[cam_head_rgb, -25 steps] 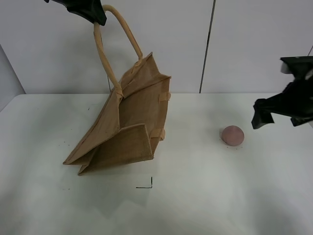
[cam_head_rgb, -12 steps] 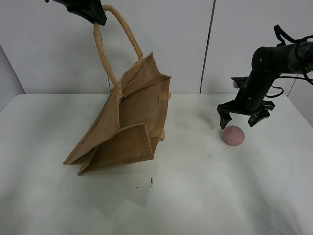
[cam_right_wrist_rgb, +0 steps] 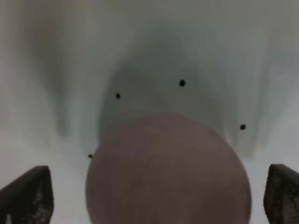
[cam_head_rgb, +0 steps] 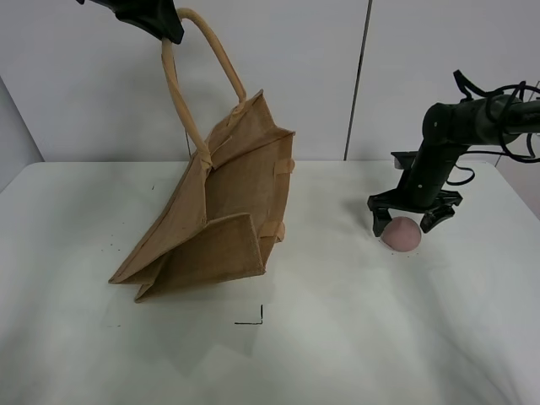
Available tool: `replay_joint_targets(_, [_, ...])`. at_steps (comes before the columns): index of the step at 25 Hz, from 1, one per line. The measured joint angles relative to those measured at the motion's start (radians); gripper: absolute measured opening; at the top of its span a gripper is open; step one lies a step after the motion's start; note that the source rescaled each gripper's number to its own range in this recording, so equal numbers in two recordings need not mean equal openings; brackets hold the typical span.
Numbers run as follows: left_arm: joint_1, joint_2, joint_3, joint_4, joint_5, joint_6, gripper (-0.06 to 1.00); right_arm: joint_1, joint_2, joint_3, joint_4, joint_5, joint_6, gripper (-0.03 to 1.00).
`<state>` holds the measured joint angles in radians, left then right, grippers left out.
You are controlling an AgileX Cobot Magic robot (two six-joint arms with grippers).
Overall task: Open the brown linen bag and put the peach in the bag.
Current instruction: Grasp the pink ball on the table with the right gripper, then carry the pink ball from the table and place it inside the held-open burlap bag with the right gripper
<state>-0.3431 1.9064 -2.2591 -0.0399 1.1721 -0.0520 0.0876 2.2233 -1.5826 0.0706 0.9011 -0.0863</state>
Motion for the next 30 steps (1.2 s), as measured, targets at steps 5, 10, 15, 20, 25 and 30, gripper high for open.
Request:
replay_joint_targets(5, [0.0, 0.0, 0.0, 0.0, 0.0, 0.0, 0.0, 0.0, 0.01, 0.0, 0.0, -0.007, -0.001, 0.95])
replay_joint_targets(10, [0.0, 0.0, 0.0, 0.0, 0.0, 0.0, 0.0, 0.0, 0.01, 0.0, 0.001, -0.005, -0.001, 0.34])
replay_joint_targets(15, [0.0, 0.0, 0.0, 0.0, 0.0, 0.0, 0.0, 0.0, -0.021, -0.035, 0.02, 0.024, -0.016, 0.0])
replay_joint_targets(20, [0.0, 0.0, 0.0, 0.0, 0.0, 0.0, 0.0, 0.027, -0.119, -0.171, 0.123, 0.098, -0.076, 0.0])
replay_joint_targets(25, [0.0, 0.0, 0.0, 0.0, 0.0, 0.0, 0.0, 0.116, -0.172, -0.324, 0.245, 0.151, -0.116, 0.0])
replay_joint_targets(30, [0.0, 0.0, 0.0, 0.0, 0.0, 0.0, 0.0, 0.255, -0.169, -0.358, 0.345, 0.09, -0.169, 0.0])
